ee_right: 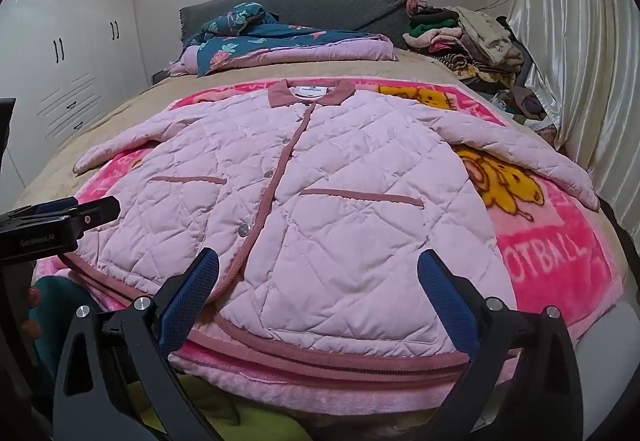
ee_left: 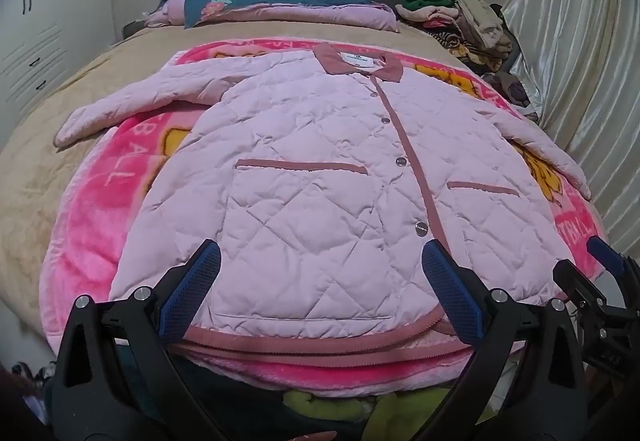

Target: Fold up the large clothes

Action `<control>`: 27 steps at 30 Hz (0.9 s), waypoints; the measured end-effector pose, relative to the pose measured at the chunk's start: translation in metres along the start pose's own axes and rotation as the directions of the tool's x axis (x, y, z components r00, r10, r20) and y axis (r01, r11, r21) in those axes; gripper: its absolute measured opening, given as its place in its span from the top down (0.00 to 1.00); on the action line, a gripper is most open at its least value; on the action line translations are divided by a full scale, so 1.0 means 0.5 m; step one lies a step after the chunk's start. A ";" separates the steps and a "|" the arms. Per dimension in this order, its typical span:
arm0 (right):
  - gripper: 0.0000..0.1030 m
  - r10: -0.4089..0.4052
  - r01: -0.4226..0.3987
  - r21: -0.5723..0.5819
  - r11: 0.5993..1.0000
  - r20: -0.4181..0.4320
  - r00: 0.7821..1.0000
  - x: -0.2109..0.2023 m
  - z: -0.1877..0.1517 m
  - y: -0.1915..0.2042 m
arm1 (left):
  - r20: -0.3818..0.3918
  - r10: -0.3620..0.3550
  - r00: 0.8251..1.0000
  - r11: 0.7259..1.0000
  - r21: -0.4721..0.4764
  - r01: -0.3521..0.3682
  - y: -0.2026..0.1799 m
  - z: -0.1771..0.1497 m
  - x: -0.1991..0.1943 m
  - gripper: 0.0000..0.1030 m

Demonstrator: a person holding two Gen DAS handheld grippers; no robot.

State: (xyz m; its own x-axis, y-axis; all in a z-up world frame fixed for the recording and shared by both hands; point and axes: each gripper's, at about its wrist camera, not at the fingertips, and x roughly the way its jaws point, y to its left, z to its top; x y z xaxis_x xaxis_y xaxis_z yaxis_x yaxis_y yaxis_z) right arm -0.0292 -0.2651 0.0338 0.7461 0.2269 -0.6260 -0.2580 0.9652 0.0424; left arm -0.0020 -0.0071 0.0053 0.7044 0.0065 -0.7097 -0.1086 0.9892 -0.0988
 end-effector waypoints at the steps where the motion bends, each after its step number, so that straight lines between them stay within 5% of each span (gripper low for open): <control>1: 0.04 0.000 0.000 -0.001 1.000 0.000 1.000 0.000 0.000 0.000 | -0.001 -0.002 1.000 1.000 -0.001 0.002 0.001 0.001 0.001 0.08; 27: 0.04 0.004 -0.004 0.003 1.000 -0.004 1.000 -0.002 0.005 0.005 | 0.007 -0.001 1.000 1.000 0.003 0.001 -0.007 0.006 0.001 0.08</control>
State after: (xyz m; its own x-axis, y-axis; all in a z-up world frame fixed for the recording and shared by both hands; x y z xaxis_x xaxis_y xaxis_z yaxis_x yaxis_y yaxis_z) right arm -0.0291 -0.2628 0.0363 0.7422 0.2306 -0.6292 -0.2596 0.9646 0.0473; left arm 0.0010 -0.0102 0.0073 0.7096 0.0063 -0.7046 -0.1059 0.9896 -0.0978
